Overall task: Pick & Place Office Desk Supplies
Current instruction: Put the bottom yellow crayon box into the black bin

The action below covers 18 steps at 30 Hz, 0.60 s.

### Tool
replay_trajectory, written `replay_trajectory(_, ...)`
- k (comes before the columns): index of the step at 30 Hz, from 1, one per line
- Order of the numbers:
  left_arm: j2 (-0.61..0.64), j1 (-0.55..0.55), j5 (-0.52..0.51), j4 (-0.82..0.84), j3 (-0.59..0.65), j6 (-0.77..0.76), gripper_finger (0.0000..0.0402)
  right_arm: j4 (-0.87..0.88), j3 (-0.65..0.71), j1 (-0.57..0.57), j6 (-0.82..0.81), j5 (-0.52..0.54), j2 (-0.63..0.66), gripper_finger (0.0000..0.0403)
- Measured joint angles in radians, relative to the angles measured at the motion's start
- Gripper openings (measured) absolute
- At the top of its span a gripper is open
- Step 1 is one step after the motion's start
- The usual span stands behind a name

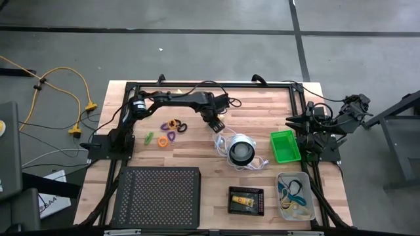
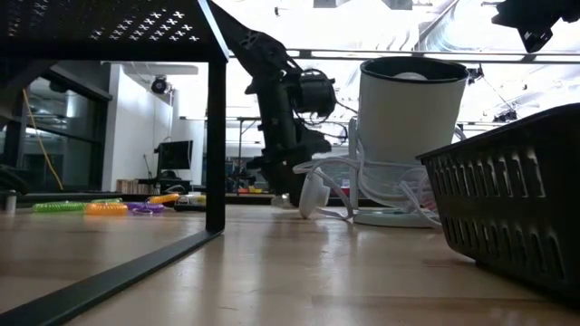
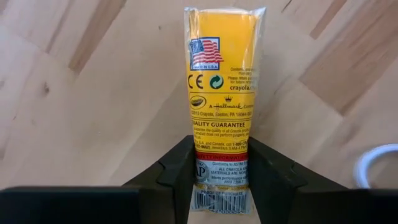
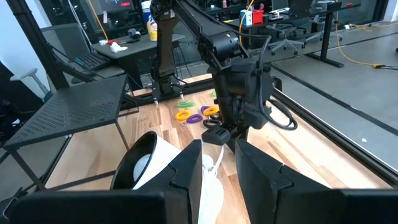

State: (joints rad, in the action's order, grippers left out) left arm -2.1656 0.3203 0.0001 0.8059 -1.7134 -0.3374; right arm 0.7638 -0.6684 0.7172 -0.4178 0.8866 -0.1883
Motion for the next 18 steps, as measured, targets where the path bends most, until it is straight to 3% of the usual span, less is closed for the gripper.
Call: replay_trajectory(18,0.253,0.057,-0.006,-0.061,0.000,0.173,0.0124,0.000,0.000,0.000,0.000,0.000,0.000,0.0085)
